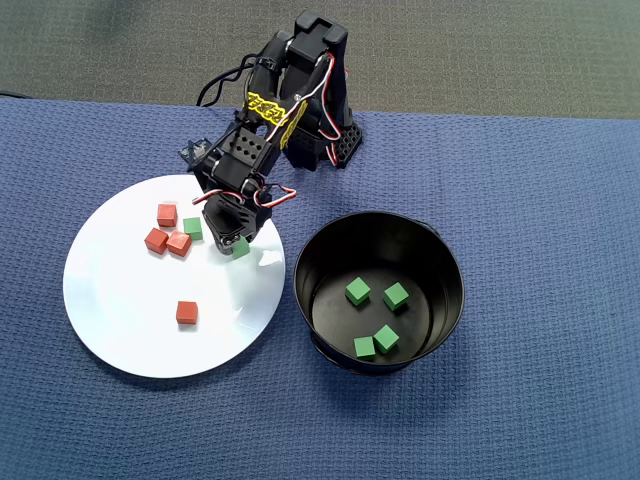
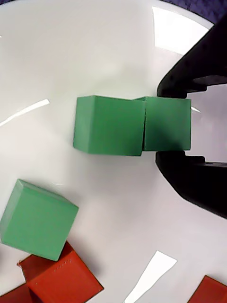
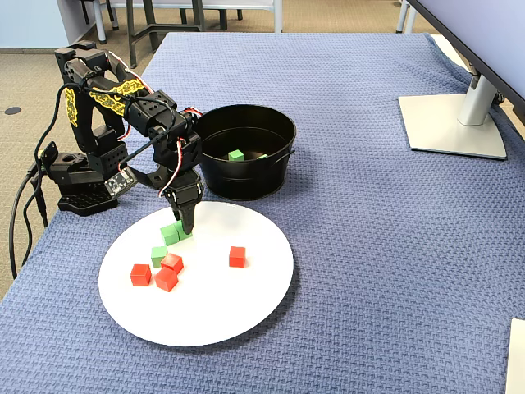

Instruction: Pick up the green cubes from the white plate and place them in the black recipient

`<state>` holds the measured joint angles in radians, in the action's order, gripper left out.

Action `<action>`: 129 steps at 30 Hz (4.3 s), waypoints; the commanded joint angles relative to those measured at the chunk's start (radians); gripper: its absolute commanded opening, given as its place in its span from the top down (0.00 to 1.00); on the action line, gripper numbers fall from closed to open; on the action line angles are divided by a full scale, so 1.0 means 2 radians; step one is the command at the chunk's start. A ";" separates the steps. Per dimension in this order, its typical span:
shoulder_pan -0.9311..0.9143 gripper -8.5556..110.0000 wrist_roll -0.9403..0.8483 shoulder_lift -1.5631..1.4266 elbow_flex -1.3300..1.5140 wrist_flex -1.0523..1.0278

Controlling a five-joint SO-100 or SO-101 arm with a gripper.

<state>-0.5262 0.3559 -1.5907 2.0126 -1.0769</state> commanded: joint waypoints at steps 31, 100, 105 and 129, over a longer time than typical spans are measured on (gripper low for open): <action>0.283 0.93 0.178 -0.178 -0.308 -0.214; -0.125 0.76 -0.841 -0.145 -0.026 -0.048; -0.137 0.76 -0.829 -0.119 -0.023 -0.041; -0.124 0.70 -0.853 -0.107 0.080 0.065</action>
<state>-0.7961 -1.3484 -1.7810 2.1660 -1.0002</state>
